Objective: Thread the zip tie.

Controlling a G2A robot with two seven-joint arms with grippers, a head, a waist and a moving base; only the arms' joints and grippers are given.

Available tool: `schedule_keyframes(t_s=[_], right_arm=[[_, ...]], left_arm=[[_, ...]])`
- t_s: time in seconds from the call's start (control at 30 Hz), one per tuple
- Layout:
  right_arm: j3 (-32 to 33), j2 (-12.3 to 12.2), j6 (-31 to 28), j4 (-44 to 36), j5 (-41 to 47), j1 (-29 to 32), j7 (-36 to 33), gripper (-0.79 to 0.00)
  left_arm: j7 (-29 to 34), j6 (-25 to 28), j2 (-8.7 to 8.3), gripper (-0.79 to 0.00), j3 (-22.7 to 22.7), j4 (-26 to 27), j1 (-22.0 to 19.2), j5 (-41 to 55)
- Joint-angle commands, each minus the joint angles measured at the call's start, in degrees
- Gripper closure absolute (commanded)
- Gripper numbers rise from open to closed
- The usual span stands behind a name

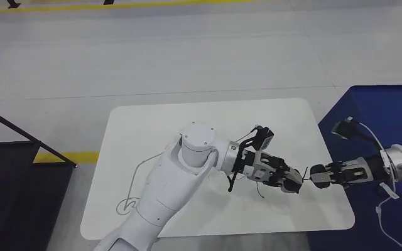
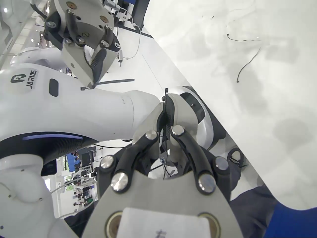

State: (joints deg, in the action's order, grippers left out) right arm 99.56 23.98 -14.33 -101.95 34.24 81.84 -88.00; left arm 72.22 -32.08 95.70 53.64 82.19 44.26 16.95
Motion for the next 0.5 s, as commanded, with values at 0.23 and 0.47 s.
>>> schedule_keyframes(t_s=[0.23, 0.47], right_arm=[[1.5, 0.3, 1.7, 1.6, 1.3, -0.3, 3.3, 0.0], [3.2, 0.4, 1.9, 3.4, 3.7, -0.7, 0.3, 0.0]], left_arm=[[-2.9, -2.9, 0.0, 0.0, -0.5, 0.5, 1.5, 1.2], [-4.7, -4.7, -0.93, 0.0, -0.6, 2.0, 3.2, 6.8]])
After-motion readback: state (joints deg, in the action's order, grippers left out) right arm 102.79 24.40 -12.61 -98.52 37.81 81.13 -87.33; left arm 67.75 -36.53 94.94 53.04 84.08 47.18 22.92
